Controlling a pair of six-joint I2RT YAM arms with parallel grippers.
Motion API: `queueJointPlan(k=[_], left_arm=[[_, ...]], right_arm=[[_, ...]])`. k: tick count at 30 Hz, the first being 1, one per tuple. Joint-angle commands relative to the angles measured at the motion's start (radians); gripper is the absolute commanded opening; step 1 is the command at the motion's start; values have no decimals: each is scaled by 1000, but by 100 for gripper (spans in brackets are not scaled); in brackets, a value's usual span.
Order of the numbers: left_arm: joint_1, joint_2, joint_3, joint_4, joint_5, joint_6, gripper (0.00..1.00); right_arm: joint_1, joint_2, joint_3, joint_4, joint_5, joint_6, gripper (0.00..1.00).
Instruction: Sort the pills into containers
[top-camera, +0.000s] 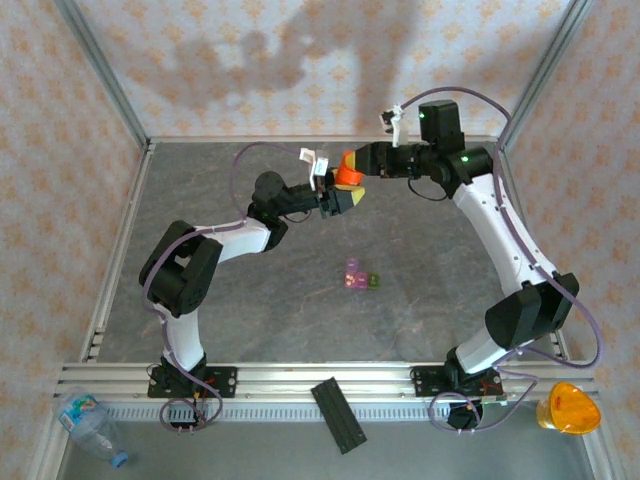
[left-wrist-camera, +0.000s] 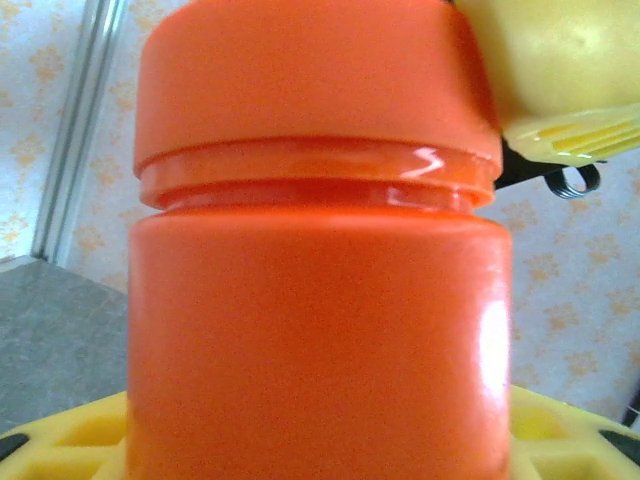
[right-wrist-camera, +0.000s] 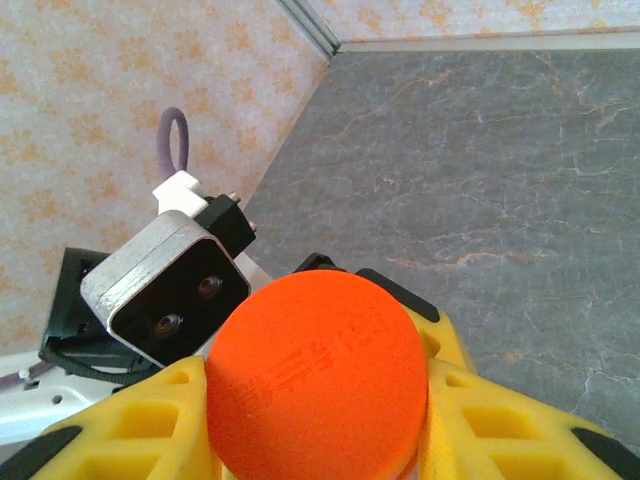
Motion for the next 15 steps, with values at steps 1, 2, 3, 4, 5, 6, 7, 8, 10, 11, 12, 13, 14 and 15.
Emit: queueJointPlan(k=[1,2,3,4,5,6,7,8,10,11,12,13,14,15], left_arm=[[0,-41,-4,47,-130,99,0],[-1,-50,-15,44,-165,120,0],[-3,-60,-30,42,-206,143,0],[-4,-71,-41,43,-242,163,0],[-7,-79,-51,40,-274,181,0],[-11,-87,-62,39,-306,203,0],[-17,-96,-72,38,-338,227,0],[-22,-103,-80,35,-365,247,0],[-35,-116,-88,14,-404,294,0],[-42,-123,-89,-1,-415,317,0],[-48,-130,-92,-24,-433,349,0],[-58,-140,-95,-47,-453,384,0],[-68,-149,-97,-71,-479,420,0],[-80,-158,-102,-99,-511,459,0]], right_arm=[[44,-41,-85,50,61,70,35],[56,-51,-109,71,94,87,35],[74,-64,-140,94,143,110,35],[95,-70,-167,117,189,128,35],[117,-78,-193,142,240,148,35],[141,-87,-223,177,294,174,35],[161,-91,-254,216,335,202,35],[179,-92,-277,251,362,229,35],[212,-82,-298,290,414,261,35],[223,-72,-297,296,430,272,35],[234,-61,-291,300,444,281,35],[244,-50,-283,297,458,289,35],[250,-38,-272,290,468,297,35],[254,-25,-261,288,469,305,35]])
